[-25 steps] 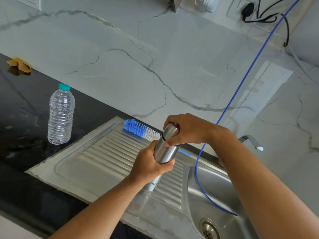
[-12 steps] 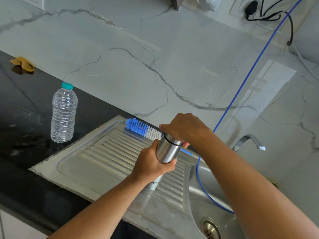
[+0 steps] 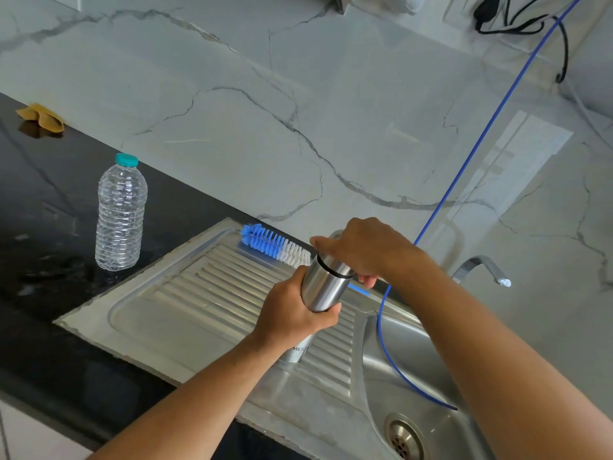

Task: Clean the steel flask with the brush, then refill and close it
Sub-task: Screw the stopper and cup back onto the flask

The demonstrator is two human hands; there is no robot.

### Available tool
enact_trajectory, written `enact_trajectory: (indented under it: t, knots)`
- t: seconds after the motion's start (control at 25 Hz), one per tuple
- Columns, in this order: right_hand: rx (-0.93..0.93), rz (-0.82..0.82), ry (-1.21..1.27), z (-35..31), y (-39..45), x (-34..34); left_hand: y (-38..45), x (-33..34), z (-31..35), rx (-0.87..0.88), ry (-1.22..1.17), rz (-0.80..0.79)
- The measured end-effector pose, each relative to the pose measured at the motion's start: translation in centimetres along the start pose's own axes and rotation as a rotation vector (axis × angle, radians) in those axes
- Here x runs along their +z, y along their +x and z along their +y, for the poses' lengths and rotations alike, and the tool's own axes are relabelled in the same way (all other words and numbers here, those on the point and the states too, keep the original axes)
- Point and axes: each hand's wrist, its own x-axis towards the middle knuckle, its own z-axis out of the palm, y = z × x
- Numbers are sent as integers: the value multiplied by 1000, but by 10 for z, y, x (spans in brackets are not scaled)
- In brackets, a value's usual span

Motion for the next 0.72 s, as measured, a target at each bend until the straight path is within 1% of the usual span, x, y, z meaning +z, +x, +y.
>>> enact_trajectory:
  t: [0.04, 0.12, 0.16, 0.2, 0.28, 0.32, 0.36, 0.4, 0.48, 0.56, 0.6, 0.64, 0.72]
  knots:
    - [47, -18, 6, -4, 0, -2, 0, 0, 0, -5, -2, -3]
    - [130, -172, 71, -5, 3, -14, 1, 0, 0, -11, -3, 2]
    - [135, -248, 105, -3, 3, -21, 1, 0, 0, -10, 0, 4]
    - [87, -285, 104, 0, 3, -26, 1, 0, -1, -8, 2, 3]
    - [-85, -238, 23, 4, 0, -32, 2, 0, -2, -5, -1, -2]
    - [-139, -185, -13, 4, 0, -32, 1, 0, -2, -3, -3, -2]
    - [-155, -145, -27, 4, -1, -30, 1, 0, -2, 0, -4, 1]
    - [-117, -125, -13, 3, -1, -25, 2, 0, -2, 2, -4, 4]
    - [24, -87, 35, -1, -1, -16, 1, 0, 0, 3, -3, 3]
    - [108, -31, -13, -8, -2, -12, 2, 0, 0, 3, -1, 5]
    - [145, -60, 6, -9, -3, -14, 1, 0, 0, -2, -1, 3]
    - [175, -123, 64, -10, -5, -20, 1, 0, 1, -7, -1, -1]
    - [167, -249, 159, -7, -10, -34, 0, 0, 1, -16, 0, -5]
